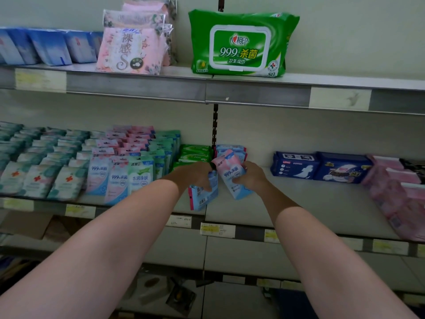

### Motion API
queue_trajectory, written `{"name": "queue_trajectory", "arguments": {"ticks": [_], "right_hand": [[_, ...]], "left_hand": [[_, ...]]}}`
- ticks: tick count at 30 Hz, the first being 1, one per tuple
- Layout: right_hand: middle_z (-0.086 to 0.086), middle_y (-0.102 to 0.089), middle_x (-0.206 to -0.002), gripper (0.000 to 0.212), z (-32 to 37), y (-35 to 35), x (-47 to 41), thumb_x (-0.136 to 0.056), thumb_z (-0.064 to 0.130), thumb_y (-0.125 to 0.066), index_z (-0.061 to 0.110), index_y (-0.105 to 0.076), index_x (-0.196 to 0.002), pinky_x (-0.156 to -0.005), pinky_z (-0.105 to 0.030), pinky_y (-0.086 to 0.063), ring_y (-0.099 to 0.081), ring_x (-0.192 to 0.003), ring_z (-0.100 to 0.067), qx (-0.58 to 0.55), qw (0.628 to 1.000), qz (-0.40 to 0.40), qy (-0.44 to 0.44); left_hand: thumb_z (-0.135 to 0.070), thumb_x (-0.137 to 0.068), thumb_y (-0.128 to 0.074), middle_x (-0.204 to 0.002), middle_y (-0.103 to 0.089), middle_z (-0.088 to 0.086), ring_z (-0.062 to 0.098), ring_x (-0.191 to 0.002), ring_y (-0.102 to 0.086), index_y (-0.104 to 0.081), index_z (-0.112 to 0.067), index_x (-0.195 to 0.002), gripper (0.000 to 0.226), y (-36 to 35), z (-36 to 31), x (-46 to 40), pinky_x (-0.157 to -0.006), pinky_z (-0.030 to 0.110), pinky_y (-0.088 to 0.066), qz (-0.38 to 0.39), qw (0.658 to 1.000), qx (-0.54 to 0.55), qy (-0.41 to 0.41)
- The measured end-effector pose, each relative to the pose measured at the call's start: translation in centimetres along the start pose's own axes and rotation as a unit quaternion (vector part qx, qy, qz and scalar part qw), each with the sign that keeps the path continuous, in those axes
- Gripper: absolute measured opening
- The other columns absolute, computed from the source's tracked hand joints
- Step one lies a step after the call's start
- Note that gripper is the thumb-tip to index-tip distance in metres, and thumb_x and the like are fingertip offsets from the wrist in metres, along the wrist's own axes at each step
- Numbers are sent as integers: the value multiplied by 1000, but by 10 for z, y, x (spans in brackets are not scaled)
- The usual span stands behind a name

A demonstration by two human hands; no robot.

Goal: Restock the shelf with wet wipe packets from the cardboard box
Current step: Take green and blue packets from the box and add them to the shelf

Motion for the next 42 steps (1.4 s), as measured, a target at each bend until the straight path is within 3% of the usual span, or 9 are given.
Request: {"name": "queue_trajectory", "arguments": {"ticks": [10, 15, 23, 28, 30, 33, 37, 40, 42], "right_hand": [[-5, -63, -104, 35, -11, 27, -11, -85, 15, -77, 18, -46, -101, -77, -38, -54, -64, -95, -27, 16, 997, -69, -16], [-1, -56, -98, 33, -21, 44, -15, -87, 13, -73, 17, -44, -103, -72, -36, -50, -59, -90, -24, 1, 994, -104, -33], [-10, -61, -104, 31, -33, 64, -31, -87, 14, -74, 14, -45, -100, -74, -38, -51, -63, -99, -31, 8, 991, -122, -47], [-8, -61, -100, 30, -38, 68, -38, -87, 15, -73, 13, -46, -100, -75, -41, -54, -64, -97, -31, 3, 991, -119, -56], [-10, -62, -103, 31, -40, 68, -40, -87, 15, -74, 13, -47, -102, -77, -41, -55, -64, -99, -31, 2, 992, -115, -60], [-10, -62, -106, 32, -41, 66, -43, -87, 16, -75, 13, -47, -101, -79, -42, -56, -64, -101, -31, -2, 991, -114, -64], [-12, -63, -113, 34, -40, 62, -46, -86, 16, -76, 13, -46, -102, -79, -41, -55, -64, -105, -32, -14, 992, -111, -64], [-12, -63, -116, 33, -39, 61, -47, -87, 15, -75, 13, -46, -103, -75, -37, -52, -64, -106, -31, -20, 991, -113, -62], [-13, -63, -116, 34, -40, 62, -48, -87, 14, -75, 12, -46, -102, -76, -36, -51, -64, -106, -32, -24, 991, -116, -63]], "left_hand": [[-13, -83, -71, -105, -55, 8, 22, -89, -58, -53, -9, -105, 28, 9, -26, -19, -72, 32, -50, -27, 995, 80, -44], [-3, -80, -67, -78, -42, -2, 15, -69, -43, -45, -14, -82, 25, 16, -44, -36, -57, 25, -35, -30, 993, 27, -108], [-22, -88, -66, -94, -49, -7, 21, -108, -36, -55, -27, -109, 24, 16, -66, -65, -94, 38, -38, -66, 980, -93, -163], [-6, -92, -57, -121, -63, -1, 23, -116, -49, -63, -14, -124, 34, 17, -78, -75, -93, 27, -37, -61, 973, -85, -205], [0, -92, -52, -119, -65, 1, 17, -106, -57, -68, -8, -118, 31, 14, -77, -76, -82, 18, -37, -19, 980, -47, -192], [-17, -84, -55, -89, -65, 2, 16, -82, -58, -69, -9, -83, 16, 14, -70, -83, -73, 30, -47, 11, 987, 8, -159], [-24, -79, -68, -72, -46, 12, 19, -70, -47, -56, 0, -60, 32, 14, -58, -85, -67, 32, -39, -16, 985, 8, -170], [-6, -80, -74, -112, -45, 14, 20, -102, -46, -66, -1, -95, 18, 13, -47, -87, -94, 32, -44, -43, 984, 12, -175], [-3, -74, -79, -126, -30, 9, 21, -106, -45, -52, -16, -124, 58, 14, -41, -87, -93, 29, -48, -64, 984, 47, -158]]}}
Point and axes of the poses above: each hand's wrist, its own x-axis away from the middle knuckle, its own y-axis out of the back of the hand, z = x × y, the point moved 4 cm from there along -x, towards the middle knuckle
